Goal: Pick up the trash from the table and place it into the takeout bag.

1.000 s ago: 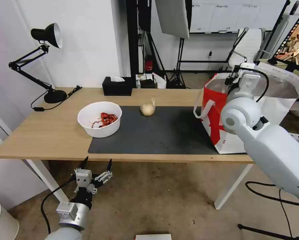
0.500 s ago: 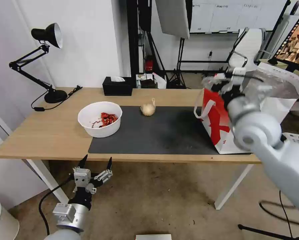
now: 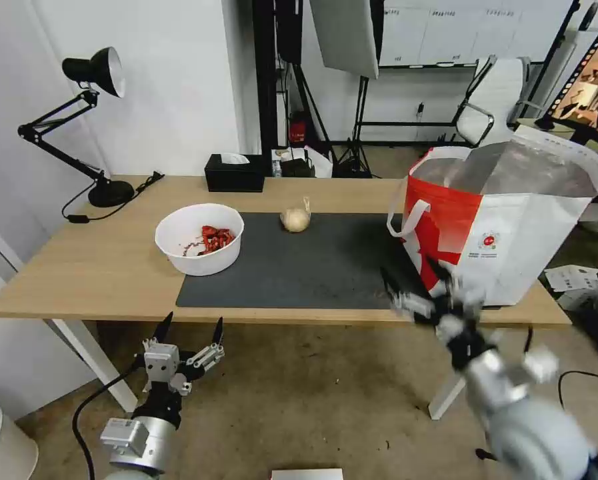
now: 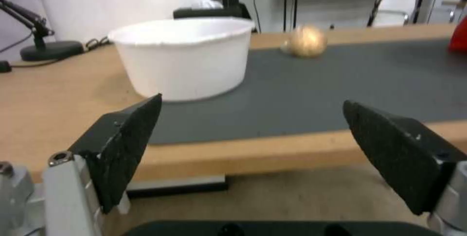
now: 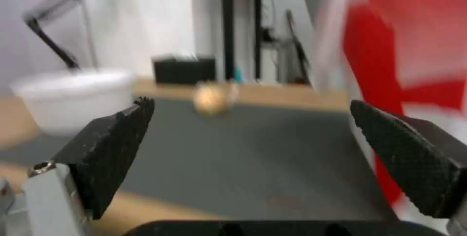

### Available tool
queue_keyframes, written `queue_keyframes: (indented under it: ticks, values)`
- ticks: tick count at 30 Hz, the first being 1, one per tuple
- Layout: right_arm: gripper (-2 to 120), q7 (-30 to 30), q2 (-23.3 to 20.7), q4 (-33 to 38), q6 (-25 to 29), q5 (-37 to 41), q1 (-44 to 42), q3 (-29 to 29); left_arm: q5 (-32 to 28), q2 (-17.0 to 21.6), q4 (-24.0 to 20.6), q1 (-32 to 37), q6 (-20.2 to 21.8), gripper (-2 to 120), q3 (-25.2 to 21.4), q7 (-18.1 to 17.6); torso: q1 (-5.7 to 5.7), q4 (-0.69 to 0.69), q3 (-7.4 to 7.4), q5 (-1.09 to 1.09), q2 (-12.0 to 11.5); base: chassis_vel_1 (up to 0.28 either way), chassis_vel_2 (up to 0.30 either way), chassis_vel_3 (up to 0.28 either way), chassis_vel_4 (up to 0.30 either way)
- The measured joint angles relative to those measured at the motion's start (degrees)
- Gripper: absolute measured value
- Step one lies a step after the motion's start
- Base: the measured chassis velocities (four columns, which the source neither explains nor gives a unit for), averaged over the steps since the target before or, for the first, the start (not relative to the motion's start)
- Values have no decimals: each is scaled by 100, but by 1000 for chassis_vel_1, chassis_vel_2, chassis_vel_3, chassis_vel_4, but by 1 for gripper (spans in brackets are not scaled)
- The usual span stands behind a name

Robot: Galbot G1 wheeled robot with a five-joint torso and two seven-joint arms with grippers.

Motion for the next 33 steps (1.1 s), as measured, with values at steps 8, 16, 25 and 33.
queue_keyframes:
  ticks: [8, 16, 25, 33]
  values:
    - [100, 153, 540, -410, -14, -421, -379, -183, 45, -7, 87, 43, 83, 100, 38, 33, 0, 1, 1, 0, 0, 0, 0, 0, 0]
    - [100, 219, 628, -450, -184, -398, -265, -356, 30, 34, 78, 56, 84, 100, 53, 34, 2, 1, 1, 0, 0, 0, 0, 0, 0]
    - [100, 231, 693, -470, -200, -406, -282, -396, 26, 94, 81, 62, 63, 100, 72, 37, 1, 1, 1, 0, -1, 0, 0, 0, 0]
    - [100, 147, 315, -504, -188, -54, 66, -720, 16, 94, 113, 18, 58, 100, 82, 43, 1, -1, 1, 1, 0, 0, 0, 0, 0]
